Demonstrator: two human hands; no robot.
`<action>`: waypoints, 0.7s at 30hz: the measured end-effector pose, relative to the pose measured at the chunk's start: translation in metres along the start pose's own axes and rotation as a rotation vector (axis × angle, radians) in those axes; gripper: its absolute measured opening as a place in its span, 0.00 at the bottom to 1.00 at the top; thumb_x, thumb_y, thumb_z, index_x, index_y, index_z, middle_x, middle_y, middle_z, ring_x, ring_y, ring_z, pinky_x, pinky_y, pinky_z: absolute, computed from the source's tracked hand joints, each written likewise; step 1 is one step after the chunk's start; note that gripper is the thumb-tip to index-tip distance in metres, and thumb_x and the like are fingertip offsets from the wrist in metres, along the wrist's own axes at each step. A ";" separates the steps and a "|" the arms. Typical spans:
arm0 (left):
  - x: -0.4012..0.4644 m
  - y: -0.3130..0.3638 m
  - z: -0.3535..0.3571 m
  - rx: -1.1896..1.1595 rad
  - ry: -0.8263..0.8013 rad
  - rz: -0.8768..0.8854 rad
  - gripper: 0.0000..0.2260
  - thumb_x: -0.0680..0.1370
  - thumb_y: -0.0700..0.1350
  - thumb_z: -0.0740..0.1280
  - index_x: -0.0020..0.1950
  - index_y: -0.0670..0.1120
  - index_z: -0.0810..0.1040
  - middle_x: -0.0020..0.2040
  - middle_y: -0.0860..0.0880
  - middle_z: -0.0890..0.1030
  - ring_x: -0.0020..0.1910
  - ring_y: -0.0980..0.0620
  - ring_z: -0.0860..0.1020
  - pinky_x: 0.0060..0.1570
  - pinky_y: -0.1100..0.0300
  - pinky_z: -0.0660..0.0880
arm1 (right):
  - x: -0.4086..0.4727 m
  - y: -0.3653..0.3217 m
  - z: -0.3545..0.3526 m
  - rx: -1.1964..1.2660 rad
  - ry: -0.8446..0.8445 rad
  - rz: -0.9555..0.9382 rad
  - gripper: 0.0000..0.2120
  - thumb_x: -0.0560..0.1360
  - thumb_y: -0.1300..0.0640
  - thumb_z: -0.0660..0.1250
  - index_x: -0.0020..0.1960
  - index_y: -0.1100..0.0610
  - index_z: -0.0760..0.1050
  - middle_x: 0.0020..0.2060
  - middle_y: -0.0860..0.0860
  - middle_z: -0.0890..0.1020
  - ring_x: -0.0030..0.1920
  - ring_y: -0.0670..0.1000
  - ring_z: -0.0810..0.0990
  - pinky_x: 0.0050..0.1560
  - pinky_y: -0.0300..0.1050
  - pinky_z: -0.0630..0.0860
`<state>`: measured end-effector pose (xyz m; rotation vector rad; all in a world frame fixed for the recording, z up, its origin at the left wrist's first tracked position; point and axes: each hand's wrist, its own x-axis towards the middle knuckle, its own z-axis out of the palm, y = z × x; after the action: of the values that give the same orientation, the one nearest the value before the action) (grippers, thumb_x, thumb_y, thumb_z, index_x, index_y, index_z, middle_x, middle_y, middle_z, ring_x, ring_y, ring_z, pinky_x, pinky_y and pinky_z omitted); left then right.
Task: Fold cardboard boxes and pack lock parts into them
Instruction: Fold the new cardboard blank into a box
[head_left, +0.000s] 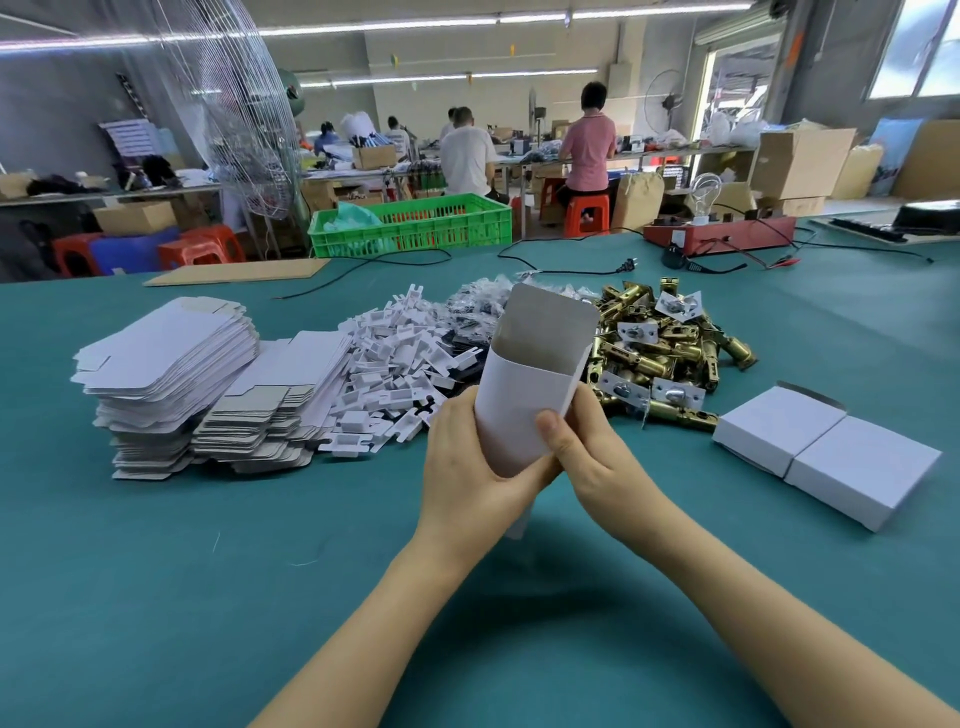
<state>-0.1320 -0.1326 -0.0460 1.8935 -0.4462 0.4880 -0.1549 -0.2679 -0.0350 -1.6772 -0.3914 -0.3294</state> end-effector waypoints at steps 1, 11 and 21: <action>0.000 -0.001 0.000 -0.020 -0.020 0.005 0.29 0.64 0.66 0.72 0.59 0.52 0.73 0.50 0.58 0.76 0.50 0.58 0.75 0.45 0.66 0.72 | 0.001 -0.001 -0.002 0.008 0.008 -0.010 0.14 0.77 0.47 0.58 0.62 0.45 0.66 0.56 0.43 0.77 0.58 0.42 0.76 0.58 0.35 0.73; 0.003 0.001 -0.007 -0.186 -0.005 -0.003 0.11 0.77 0.56 0.65 0.57 0.57 0.81 0.43 0.60 0.82 0.37 0.60 0.75 0.36 0.68 0.69 | 0.005 -0.001 -0.013 0.268 0.052 0.096 0.19 0.77 0.45 0.59 0.67 0.46 0.65 0.58 0.45 0.79 0.60 0.48 0.78 0.53 0.43 0.78; 0.001 0.002 -0.003 -0.417 0.045 -0.183 0.10 0.75 0.51 0.71 0.55 0.54 0.85 0.38 0.58 0.84 0.36 0.58 0.73 0.37 0.63 0.73 | 0.006 0.004 -0.013 0.119 0.100 0.109 0.28 0.77 0.43 0.56 0.75 0.48 0.58 0.62 0.46 0.77 0.61 0.46 0.77 0.59 0.47 0.77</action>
<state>-0.1322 -0.1305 -0.0429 1.5007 -0.3129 0.2881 -0.1476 -0.2806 -0.0344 -1.5523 -0.2391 -0.3022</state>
